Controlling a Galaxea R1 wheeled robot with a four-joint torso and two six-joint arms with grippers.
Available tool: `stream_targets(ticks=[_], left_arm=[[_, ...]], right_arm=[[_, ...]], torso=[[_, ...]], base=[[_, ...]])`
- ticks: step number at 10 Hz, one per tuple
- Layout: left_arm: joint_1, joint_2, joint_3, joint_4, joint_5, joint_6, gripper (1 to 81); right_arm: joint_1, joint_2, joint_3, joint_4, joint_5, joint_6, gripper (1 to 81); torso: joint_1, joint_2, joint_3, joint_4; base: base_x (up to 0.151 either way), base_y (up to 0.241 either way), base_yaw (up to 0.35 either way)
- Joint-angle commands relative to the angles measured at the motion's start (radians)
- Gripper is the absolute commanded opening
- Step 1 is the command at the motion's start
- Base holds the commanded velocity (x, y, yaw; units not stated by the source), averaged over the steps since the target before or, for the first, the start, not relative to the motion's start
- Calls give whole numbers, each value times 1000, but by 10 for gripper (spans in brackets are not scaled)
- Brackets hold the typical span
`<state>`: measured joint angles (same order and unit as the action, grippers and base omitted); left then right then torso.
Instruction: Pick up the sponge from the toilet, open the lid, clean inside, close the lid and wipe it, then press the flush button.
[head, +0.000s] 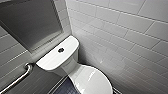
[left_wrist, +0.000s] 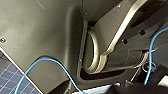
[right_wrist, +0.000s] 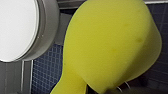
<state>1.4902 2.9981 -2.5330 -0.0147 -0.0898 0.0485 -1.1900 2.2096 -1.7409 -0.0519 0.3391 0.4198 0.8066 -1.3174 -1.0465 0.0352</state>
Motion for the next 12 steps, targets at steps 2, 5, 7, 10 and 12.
stream_targets(ticks=[2, 5, 7, 10, 12], left_arm=[[-37, -78, 156, 1, 96, -2, 811], [-102, -163, 281, -7, 114, -6, 811], [-150, -227, 366, -8, 114, -7, 811], [-236, -327, 497, -13, 116, -12, 811], [-290, -362, 537, -44, 116, -21, 811]], right_arm=[[-104, -3, -57, -92, -51, 4, 10], [-196, 52, -124, -130, -89, 4, 10], [-256, 84, -182, -137, -86, 4, 10], [-314, 103, -193, -146, -80, 1, 10], [-326, 127, -222, -152, -81, 1, 10]], torso=[[0, 0, 0, 0], [0, 0, 0, 0], [0, 0, 0, 0], [71, -111, 0, 0], [106, -168, 0, 0]], base=[[0, 0, 0], [0, 0, 0], [0, 0, 0], [0, 0, 0], [0, 0, 0]])
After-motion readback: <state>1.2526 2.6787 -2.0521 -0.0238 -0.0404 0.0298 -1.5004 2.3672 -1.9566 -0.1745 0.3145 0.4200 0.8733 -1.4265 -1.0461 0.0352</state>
